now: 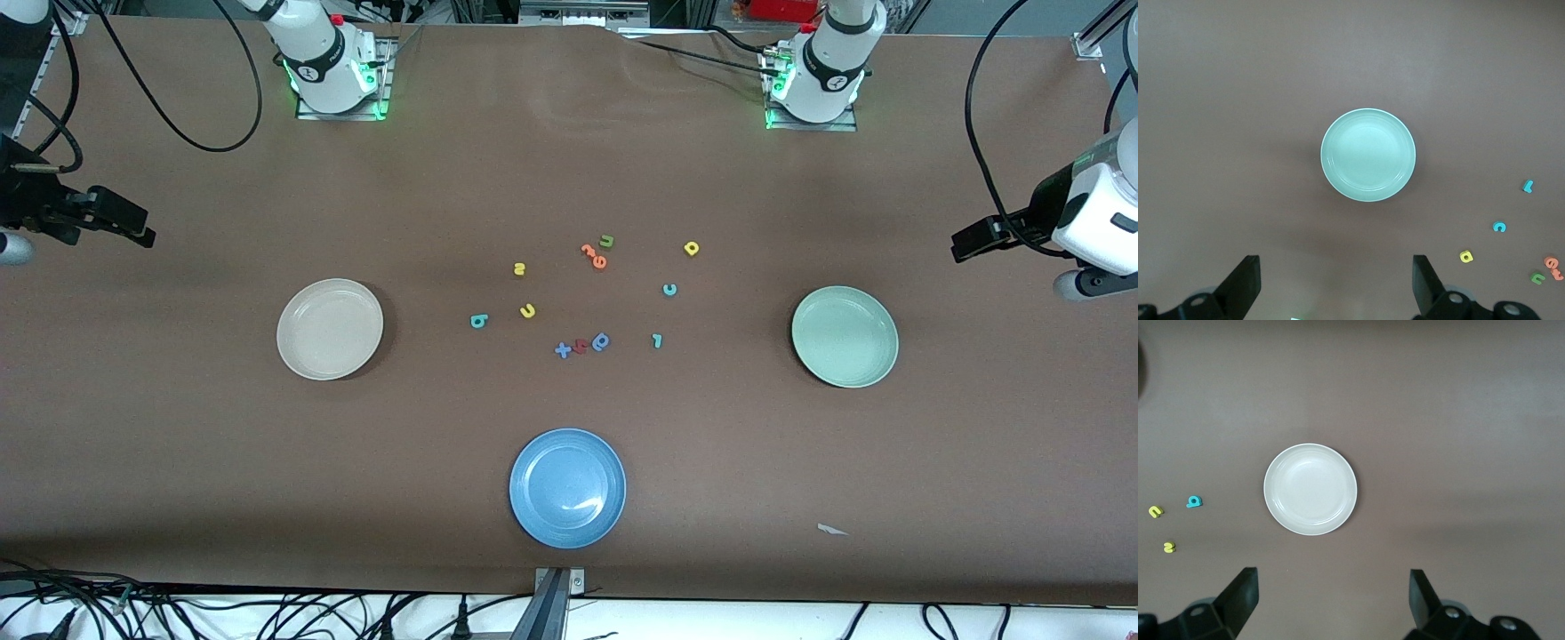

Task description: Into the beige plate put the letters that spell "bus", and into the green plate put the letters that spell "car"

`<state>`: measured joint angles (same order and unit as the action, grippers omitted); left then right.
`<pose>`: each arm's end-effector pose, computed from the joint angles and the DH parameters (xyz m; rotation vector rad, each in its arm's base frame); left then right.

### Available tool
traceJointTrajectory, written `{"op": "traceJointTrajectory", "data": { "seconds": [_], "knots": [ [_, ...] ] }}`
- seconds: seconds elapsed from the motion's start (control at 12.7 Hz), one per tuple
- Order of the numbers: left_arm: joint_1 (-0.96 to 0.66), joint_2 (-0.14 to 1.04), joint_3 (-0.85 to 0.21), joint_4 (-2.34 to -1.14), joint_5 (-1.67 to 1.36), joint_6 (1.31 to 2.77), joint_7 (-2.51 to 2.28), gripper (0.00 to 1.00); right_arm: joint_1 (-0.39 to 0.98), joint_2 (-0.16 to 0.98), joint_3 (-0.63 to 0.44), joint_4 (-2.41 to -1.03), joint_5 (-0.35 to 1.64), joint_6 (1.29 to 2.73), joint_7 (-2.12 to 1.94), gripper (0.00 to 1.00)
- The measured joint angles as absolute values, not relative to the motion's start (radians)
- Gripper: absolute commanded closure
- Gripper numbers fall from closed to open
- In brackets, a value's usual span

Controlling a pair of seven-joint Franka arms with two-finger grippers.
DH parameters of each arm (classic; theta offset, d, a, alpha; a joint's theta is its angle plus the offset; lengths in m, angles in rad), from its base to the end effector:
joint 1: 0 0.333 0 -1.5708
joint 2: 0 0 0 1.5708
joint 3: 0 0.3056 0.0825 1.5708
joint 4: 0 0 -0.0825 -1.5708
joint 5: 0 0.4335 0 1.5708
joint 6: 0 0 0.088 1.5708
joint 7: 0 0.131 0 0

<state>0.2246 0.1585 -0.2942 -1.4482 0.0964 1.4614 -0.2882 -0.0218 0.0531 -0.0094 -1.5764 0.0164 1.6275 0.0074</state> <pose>0.6327 -0.0184 0.5503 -3.0421 -0.3403 0.1953 0.6237 -0.0173 0.5596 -3.1251 0.0618 0.0028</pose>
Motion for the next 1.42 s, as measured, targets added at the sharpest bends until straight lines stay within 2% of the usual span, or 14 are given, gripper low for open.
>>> {"op": "traceJointTrajectory", "data": {
  "seconds": [1.42],
  "knots": [
    [0.237, 0.158, -0.289, -1.448, 0.096, 1.462, -0.289, 0.0, -0.022, 0.049, -0.011, -1.57, 0.016, 1.585, 0.022, 0.0]
  ]
}}
